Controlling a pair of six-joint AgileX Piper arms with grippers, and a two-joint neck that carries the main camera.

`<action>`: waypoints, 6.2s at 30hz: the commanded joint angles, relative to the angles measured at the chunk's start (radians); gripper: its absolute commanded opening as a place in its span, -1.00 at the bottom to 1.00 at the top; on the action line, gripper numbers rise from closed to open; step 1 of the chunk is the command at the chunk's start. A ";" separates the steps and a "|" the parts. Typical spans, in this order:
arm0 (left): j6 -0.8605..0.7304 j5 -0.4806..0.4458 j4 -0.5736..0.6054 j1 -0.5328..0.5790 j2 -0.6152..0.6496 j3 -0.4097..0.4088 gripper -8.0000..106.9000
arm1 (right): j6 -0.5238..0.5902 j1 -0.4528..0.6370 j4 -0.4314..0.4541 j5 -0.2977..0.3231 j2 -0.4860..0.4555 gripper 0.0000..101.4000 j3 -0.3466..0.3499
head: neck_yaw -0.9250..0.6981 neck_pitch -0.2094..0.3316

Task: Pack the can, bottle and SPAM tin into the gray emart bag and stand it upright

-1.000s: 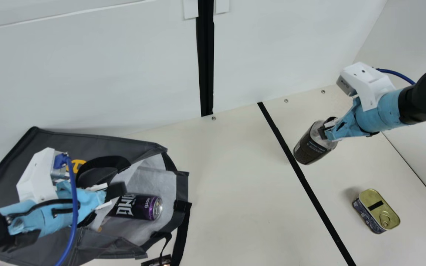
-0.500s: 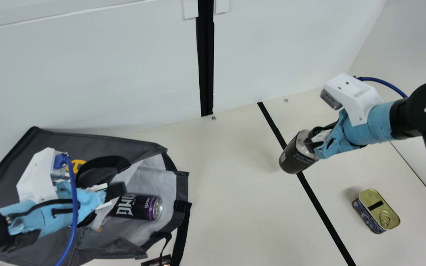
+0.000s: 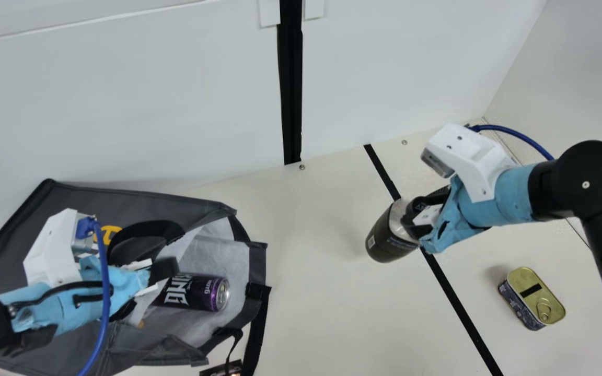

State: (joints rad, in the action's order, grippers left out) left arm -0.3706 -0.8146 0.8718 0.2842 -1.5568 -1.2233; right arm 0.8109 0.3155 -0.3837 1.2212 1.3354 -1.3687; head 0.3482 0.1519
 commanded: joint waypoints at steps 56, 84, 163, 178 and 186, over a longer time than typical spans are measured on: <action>0.000 0.000 0.000 0.000 0.000 0.000 -1.00 | 0.101 -0.404 -0.245 -0.001 -0.176 -1.00 0.150 | 0.001 0.023; 0.000 0.000 0.000 0.000 0.000 0.000 -1.00 | 0.182 -0.342 -0.420 -0.001 -0.096 -1.00 0.080 | 0.001 0.023; 0.000 0.000 0.000 0.000 0.000 0.000 -1.00 | 0.388 -0.785 -0.844 -0.604 0.305 -1.00 0.219 | 0.001 0.023; 0.000 0.000 0.000 0.000 0.000 0.000 -1.00 | 0.403 -0.809 -0.877 -0.641 0.340 -0.93 0.208 | 0.001 0.023; 0.000 0.000 0.000 0.000 0.000 0.000 -1.00 | 0.412 -0.807 -0.881 -0.636 0.345 -0.41 0.205 | 0.001 0.023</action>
State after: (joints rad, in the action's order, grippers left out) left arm -0.3706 -0.8146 0.8718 0.2842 -1.5568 -1.2233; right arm 1.2223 -0.4923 -1.2638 0.5815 1.6795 -1.1637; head 0.3482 0.1519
